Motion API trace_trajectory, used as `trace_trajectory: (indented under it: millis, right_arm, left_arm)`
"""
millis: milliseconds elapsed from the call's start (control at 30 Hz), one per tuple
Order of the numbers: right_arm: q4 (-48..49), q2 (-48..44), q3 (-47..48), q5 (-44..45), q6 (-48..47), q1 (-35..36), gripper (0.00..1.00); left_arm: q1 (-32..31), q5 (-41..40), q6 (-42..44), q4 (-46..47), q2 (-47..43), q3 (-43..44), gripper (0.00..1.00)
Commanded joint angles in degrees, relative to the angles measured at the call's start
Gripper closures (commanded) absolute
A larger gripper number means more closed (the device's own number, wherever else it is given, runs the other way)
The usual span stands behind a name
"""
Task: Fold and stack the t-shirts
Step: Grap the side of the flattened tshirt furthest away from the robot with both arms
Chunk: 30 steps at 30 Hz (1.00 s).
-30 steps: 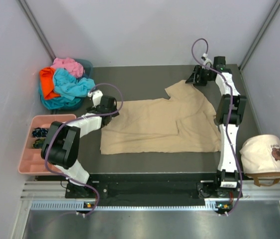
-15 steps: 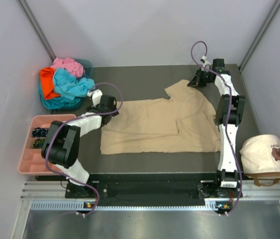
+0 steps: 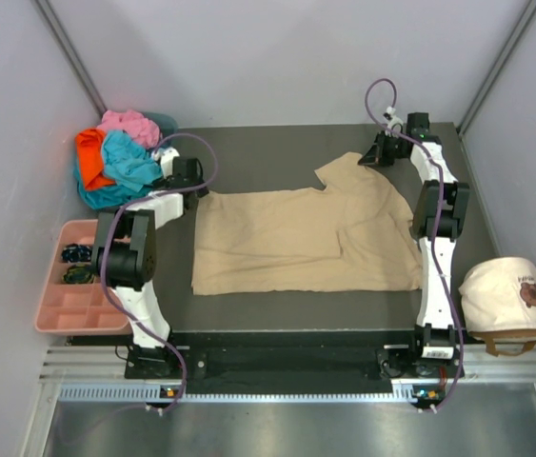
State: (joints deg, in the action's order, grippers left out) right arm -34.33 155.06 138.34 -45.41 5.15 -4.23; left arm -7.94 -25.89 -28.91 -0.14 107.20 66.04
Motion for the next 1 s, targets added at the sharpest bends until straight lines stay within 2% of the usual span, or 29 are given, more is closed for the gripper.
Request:
trace_trajectory:
  millis: [0,200,667,967]
  right_arm:
    - [0.5,-2.5,-1.1,1.1,-1.1,0.6,1.00]
    - [0.4,-2.4,-1.1,1.1,-1.1,0.5,1.00]
    - [0.6,-2.2,-1.1,1.1,-1.0,0.5,1.00]
    - [0.7,-2.1,-1.1,1.0,-0.9,0.5,1.00]
  left_arm:
    - [1.5,6.3,4.2,2.7,2.5,3.5,0.18]
    - [1.6,13.3,7.0,4.3,5.2,5.5,0.28]
    - [1.6,22.2,6.1,2.9,8.1,8.0,0.32]
    - [1.6,24.3,5.5,1.2,7.6,7.5,0.37]
